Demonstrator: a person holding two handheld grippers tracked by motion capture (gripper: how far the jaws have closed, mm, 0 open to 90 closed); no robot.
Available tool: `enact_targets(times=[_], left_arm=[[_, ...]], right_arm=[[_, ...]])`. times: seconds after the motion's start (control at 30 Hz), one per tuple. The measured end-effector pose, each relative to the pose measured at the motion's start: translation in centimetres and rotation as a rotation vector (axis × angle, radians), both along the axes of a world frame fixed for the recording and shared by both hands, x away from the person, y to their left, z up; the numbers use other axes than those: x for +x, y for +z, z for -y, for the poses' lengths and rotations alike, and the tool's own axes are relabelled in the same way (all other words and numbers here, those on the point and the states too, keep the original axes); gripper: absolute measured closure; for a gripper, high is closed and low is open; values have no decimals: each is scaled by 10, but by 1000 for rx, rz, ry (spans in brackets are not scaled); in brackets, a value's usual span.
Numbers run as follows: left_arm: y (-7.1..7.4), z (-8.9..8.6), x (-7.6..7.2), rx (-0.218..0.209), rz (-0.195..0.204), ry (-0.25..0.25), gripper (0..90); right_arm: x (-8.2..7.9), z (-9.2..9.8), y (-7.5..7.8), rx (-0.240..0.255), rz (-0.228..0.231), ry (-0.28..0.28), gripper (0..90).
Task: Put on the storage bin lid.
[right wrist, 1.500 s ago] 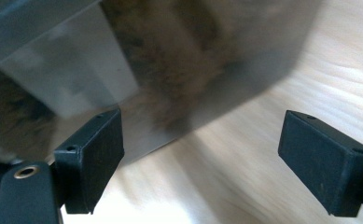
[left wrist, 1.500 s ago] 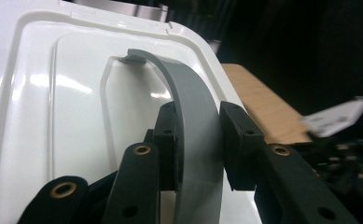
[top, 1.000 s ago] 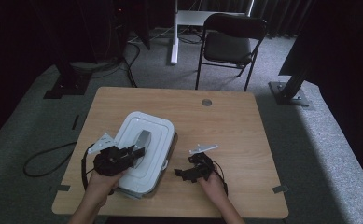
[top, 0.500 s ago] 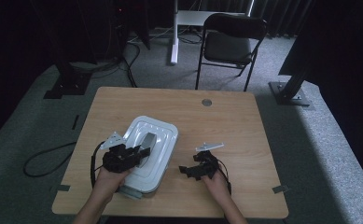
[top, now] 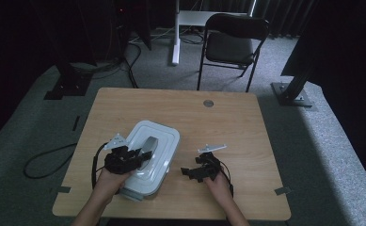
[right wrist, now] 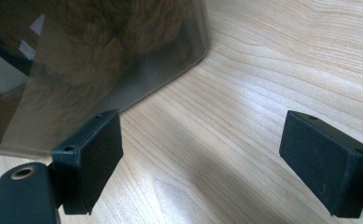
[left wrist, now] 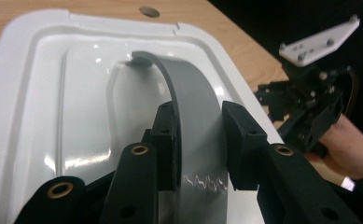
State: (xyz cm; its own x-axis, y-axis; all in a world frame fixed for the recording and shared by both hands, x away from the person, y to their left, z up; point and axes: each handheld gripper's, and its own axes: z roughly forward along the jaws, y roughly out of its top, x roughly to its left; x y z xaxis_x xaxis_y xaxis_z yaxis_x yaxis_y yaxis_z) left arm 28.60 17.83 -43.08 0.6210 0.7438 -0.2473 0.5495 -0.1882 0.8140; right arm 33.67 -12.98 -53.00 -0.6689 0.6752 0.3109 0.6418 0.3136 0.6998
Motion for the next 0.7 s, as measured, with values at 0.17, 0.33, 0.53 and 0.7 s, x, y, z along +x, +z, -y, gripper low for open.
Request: enact_targets(times=[0.17, 0.33, 0.53, 0.7], left_arm=[[-1, 6, -2, 52, 7, 16, 692], [-1, 11, 0, 107, 3, 18, 686], [-1, 11, 2, 109, -5, 15, 686], [0, 15, 4, 148, 3, 22, 681]], right_arm=[[-1, -2, 3, 12, 7, 2, 125], [-2, -3, 3, 6, 9, 5, 125], [-2, -4, 1, -4, 3, 10, 125], [-2, -5, -1, -13, 1, 9, 125]])
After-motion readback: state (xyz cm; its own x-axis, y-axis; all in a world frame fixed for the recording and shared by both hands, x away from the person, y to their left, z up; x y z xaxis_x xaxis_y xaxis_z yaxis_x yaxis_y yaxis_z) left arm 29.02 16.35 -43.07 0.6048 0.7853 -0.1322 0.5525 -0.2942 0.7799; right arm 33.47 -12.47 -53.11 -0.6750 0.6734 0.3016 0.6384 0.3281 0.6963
